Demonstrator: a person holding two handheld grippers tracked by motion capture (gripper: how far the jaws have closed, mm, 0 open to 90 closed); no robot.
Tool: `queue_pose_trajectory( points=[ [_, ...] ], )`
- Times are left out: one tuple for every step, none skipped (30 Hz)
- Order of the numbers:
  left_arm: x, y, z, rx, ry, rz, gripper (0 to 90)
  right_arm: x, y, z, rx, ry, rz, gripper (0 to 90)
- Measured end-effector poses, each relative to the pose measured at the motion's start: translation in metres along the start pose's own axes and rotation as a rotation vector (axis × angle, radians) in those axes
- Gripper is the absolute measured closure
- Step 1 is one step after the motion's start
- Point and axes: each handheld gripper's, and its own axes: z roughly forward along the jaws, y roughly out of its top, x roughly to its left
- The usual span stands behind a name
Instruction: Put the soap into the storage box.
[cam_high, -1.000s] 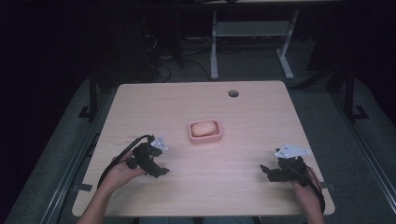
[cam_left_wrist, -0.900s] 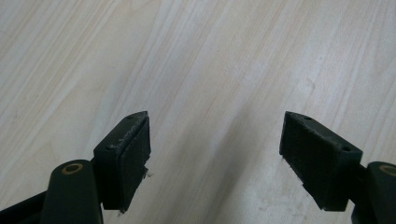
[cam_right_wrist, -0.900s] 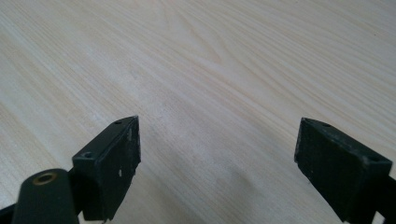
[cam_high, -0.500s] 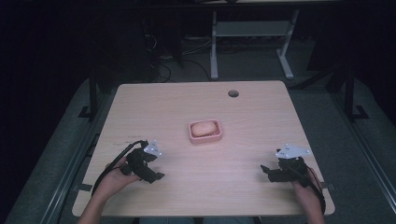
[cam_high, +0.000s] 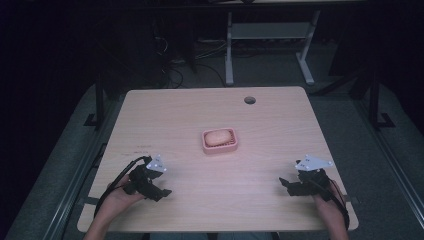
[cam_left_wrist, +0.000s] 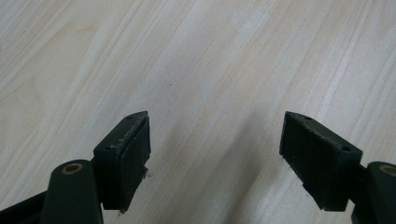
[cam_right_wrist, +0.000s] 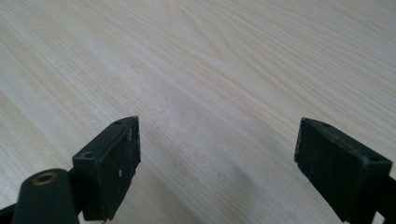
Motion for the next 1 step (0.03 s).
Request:
queue_pose_trajectory(
  points=[
    [0.0004,-0.0001,-0.0003,-0.001,0.003,0.002,24.5,-0.0003,-0.0001,0.0000,0.001,0.002,-0.001,13.8]
  ],
)
